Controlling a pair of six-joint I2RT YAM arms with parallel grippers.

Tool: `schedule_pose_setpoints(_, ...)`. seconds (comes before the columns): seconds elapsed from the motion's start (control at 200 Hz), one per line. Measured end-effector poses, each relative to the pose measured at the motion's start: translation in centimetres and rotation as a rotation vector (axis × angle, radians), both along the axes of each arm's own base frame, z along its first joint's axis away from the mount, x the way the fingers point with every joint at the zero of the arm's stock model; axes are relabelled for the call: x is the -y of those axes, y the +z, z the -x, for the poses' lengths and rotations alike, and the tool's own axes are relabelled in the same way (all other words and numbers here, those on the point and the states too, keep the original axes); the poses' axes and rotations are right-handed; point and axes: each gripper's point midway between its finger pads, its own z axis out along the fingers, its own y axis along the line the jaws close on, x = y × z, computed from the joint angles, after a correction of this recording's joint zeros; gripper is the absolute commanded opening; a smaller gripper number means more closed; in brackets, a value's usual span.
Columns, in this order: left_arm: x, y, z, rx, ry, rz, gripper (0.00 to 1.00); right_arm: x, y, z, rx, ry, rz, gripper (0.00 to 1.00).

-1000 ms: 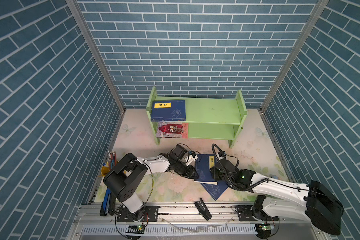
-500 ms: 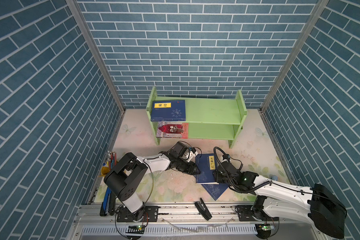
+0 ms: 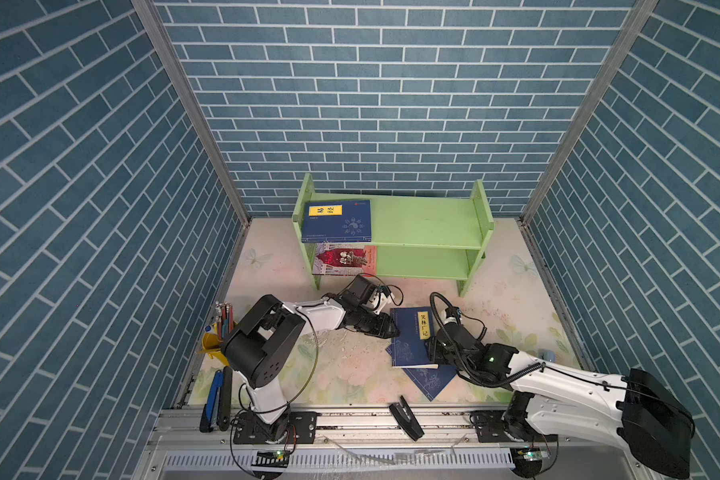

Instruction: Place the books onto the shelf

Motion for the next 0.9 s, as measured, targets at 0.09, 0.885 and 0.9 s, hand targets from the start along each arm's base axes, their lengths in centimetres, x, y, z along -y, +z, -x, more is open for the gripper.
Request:
schedule_pose_setpoints(0.09, 0.1, -0.3, -0.1, -0.009, 0.0, -0.001, 0.5, -0.1, -0.8, 0.1, -0.024, 0.006, 0.012, 0.54)
schedule_pose_setpoints(0.885, 1.5, -0.3, -0.6, -0.151, 0.041, 0.142, 0.22, -3.0, -1.5, -0.9, -0.031, 0.079, -0.017, 0.59)
schedule_pose_setpoints(0.9, 1.5, -0.3, -0.5, -0.151, 0.037, 0.145, 0.2, -3.0, -1.5, -0.9, -0.031, 0.079, -0.018, 0.59)
